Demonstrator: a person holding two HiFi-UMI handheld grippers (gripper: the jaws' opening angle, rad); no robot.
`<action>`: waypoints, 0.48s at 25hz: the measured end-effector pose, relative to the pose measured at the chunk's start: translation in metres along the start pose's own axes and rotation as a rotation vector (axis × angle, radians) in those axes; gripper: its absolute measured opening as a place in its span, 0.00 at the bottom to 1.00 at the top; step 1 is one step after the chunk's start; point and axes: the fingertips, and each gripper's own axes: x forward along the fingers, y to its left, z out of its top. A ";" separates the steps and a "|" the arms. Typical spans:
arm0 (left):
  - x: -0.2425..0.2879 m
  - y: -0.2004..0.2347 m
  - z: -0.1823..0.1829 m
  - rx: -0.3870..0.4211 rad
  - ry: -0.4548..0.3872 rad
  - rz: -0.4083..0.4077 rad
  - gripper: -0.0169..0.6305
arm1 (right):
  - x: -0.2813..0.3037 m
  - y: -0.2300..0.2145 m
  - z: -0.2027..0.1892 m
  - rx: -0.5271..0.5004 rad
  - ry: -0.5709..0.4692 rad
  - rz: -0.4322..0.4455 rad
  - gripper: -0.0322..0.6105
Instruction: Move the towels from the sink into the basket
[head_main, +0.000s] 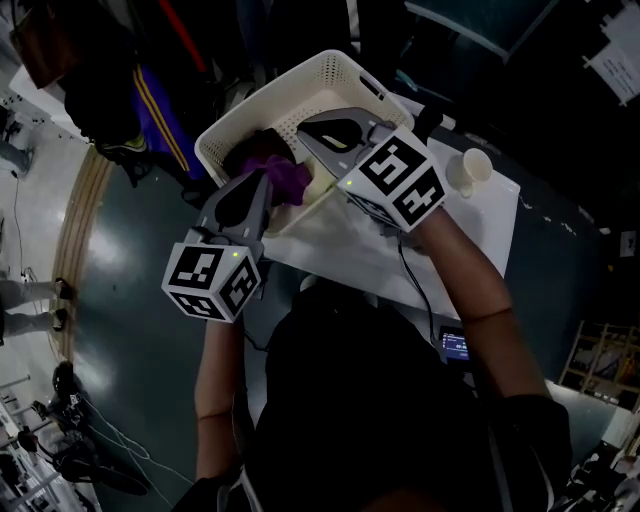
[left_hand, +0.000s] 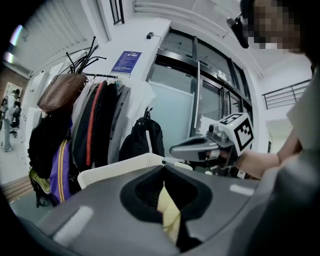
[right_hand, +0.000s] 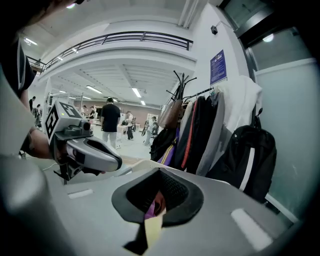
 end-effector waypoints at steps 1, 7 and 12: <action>0.004 -0.004 0.000 0.005 0.000 -0.013 0.03 | -0.005 -0.002 -0.004 0.009 0.001 -0.009 0.05; 0.032 -0.046 0.003 0.036 0.006 -0.120 0.03 | -0.049 -0.024 -0.028 0.073 0.004 -0.095 0.05; 0.058 -0.090 0.003 0.058 0.012 -0.229 0.03 | -0.096 -0.044 -0.056 0.128 0.021 -0.194 0.05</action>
